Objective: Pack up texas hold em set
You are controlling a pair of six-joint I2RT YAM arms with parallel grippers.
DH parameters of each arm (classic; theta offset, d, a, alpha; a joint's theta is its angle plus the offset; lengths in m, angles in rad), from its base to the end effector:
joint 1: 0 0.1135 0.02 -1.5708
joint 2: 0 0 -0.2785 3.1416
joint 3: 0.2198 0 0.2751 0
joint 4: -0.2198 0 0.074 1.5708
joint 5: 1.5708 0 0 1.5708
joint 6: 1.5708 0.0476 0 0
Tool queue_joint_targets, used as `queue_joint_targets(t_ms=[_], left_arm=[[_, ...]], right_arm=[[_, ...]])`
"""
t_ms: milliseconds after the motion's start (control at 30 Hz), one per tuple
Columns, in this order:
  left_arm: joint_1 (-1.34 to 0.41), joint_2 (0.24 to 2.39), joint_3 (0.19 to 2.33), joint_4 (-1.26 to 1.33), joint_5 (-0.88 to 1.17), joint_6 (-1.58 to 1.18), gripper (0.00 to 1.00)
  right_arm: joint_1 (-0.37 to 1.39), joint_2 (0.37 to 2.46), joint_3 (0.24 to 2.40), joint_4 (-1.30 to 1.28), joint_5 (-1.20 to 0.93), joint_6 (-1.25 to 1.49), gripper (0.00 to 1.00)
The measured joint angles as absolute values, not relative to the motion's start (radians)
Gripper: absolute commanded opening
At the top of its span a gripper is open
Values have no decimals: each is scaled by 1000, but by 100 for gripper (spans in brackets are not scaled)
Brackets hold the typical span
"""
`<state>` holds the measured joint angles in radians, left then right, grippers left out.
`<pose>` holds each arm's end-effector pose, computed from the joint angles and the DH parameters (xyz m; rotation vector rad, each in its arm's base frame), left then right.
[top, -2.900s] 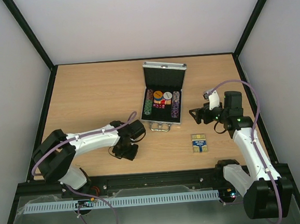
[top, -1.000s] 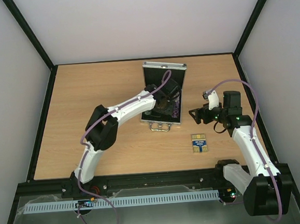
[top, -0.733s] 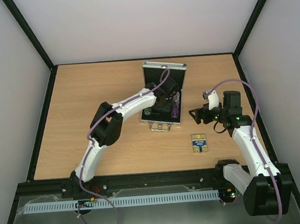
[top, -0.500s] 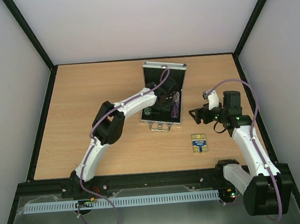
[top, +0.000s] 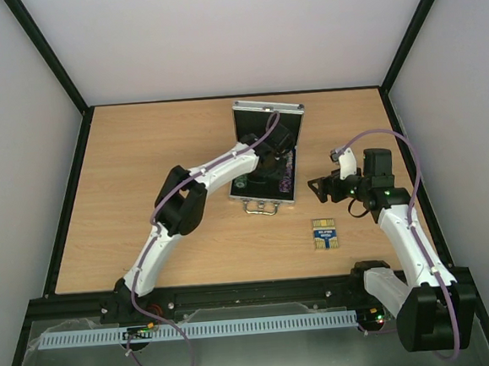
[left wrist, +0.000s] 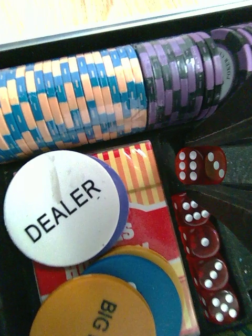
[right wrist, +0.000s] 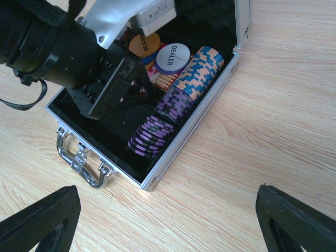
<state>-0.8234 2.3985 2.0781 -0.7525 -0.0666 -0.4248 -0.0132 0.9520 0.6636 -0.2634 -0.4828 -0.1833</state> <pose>0.3808 -0.4062 0.1676 0.5085 2.6323 -0.3258 0.2321 0.0190 0.2606 -0.4567 2.0259 0.3913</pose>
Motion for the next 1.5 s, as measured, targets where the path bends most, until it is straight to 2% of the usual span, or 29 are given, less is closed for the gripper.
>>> queue_joint_targets(t_ms=[167, 233, 567, 1000, 1167, 1267, 1367, 1500], left_arm=[[-823, 2426, 2090, -748, -62, -426, 14], [-823, 2427, 2094, -749, -64, -426, 19], [-823, 2431, 2094, -744, -67, -427, 25], [-825, 2384, 2087, -745, -79, -428, 24], [-826, 2367, 2086, -736, -74, -430, 19], [-826, 2367, 2084, -735, -70, -429, 20], [-826, 2367, 2084, -732, -68, -427, 28], [-826, 2367, 2084, -731, -72, -426, 25]], right_arm=[[-13, 952, 664, -263, -481, -183, 92], [-13, 952, 664, -263, -480, -183, 93], [-13, 952, 664, -263, -480, -183, 93], [-13, 962, 663, -263, -479, -183, 93], [-13, 962, 663, -263, -479, -183, 93], [-13, 962, 663, -263, -477, -183, 93], [-13, 962, 663, -263, -475, -183, 93], [-13, 962, 663, -263, -473, -183, 93]])
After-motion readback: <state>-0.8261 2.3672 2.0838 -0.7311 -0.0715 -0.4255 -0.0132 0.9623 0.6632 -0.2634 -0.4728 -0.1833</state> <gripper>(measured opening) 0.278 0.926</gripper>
